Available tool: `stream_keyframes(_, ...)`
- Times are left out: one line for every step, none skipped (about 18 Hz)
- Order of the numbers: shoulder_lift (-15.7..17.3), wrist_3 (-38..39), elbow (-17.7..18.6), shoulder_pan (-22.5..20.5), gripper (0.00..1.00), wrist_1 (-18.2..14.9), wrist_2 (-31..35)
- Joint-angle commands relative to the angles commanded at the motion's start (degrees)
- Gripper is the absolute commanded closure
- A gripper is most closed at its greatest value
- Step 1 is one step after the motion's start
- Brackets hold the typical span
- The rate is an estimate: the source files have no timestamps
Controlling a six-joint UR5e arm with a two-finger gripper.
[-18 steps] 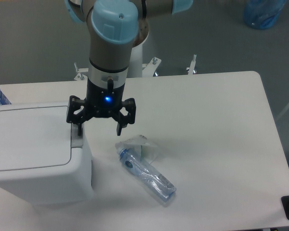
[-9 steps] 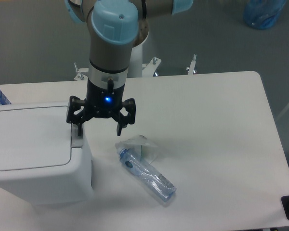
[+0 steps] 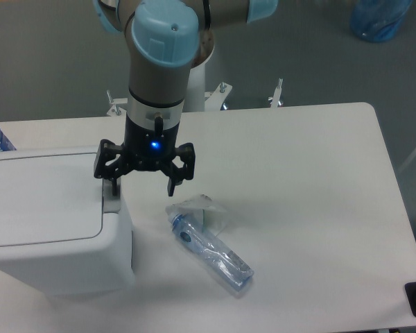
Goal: Open the trash can
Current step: 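Push the lid tab so the trash can lid flips open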
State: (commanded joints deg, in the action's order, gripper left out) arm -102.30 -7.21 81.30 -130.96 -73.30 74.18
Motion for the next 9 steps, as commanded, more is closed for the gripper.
stream_keyframes(0.0, 0.0, 0.1, 0.0, 0.00, 0.0, 0.0)
stream_keyframes(0.0, 0.0, 0.0, 0.0, 0.00, 0.0, 0.0)
stream_keyframes(0.0, 0.0, 0.0, 0.0, 0.00, 0.0, 0.0)
stream_keyframes(0.0, 0.0, 0.0, 0.0, 0.00, 0.0, 0.0)
stream_keyframes(0.0, 0.0, -0.1, 0.0, 0.00, 0.0, 0.0)
stream_keyframes(0.1, 0.0, -0.3, 0.0, 0.00, 0.0, 0.0)
stream_keyframes(0.1, -0.1, -0.7, 0.0, 0.00, 0.0, 0.0)
stream_keyframes(0.3, -0.3, -1.3, 0.0, 0.00, 0.3, 0.0)
stream_keyframes(0.2, -0.5, -2.2, 0.0, 0.00, 1.4, 0.1)
